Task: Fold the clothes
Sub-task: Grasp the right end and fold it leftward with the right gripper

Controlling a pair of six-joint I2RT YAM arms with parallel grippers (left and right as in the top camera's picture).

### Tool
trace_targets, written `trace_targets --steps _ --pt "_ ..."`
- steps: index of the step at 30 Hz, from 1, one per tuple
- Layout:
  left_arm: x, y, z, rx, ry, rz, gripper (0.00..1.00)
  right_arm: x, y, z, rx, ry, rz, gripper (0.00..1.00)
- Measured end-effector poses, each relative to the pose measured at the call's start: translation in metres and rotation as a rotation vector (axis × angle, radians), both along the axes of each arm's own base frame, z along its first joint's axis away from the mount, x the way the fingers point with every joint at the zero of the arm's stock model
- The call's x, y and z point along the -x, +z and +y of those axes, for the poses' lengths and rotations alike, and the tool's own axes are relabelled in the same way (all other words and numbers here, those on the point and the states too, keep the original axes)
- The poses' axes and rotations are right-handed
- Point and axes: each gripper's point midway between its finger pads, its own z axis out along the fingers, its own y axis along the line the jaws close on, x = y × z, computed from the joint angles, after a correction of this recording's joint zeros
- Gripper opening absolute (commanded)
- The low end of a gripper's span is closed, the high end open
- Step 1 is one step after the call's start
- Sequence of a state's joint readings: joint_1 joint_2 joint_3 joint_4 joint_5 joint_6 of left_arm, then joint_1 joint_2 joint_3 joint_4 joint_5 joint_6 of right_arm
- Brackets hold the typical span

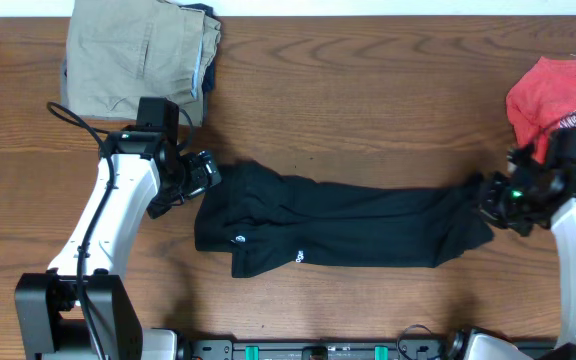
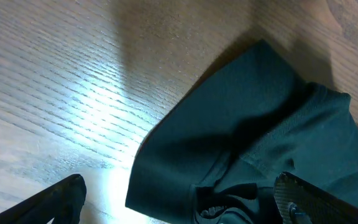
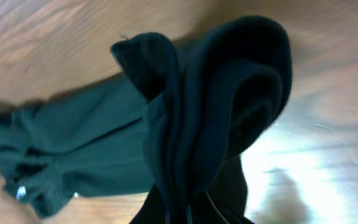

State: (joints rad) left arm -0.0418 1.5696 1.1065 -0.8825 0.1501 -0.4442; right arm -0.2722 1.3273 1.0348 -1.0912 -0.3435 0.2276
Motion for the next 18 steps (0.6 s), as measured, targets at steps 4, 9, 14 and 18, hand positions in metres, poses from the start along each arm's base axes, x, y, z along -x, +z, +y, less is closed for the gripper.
trace_targets --steps 4,9,14,18 --pt "0.000 0.000 0.000 0.000 0.000 0.000 0.98 -0.009 0.002 0.030 -0.004 0.092 -0.034 0.01" --pt "0.000 0.000 0.000 0.000 0.000 0.000 0.98 -0.015 0.005 0.061 -0.013 0.150 -0.055 0.02" --pt "0.000 0.000 0.000 0.000 0.000 0.000 0.98 -0.022 0.007 0.085 -0.003 0.161 -0.083 0.02" --pt "0.000 0.000 0.000 0.000 0.000 0.001 0.98 -0.025 0.006 0.103 0.009 0.182 -0.095 0.02"
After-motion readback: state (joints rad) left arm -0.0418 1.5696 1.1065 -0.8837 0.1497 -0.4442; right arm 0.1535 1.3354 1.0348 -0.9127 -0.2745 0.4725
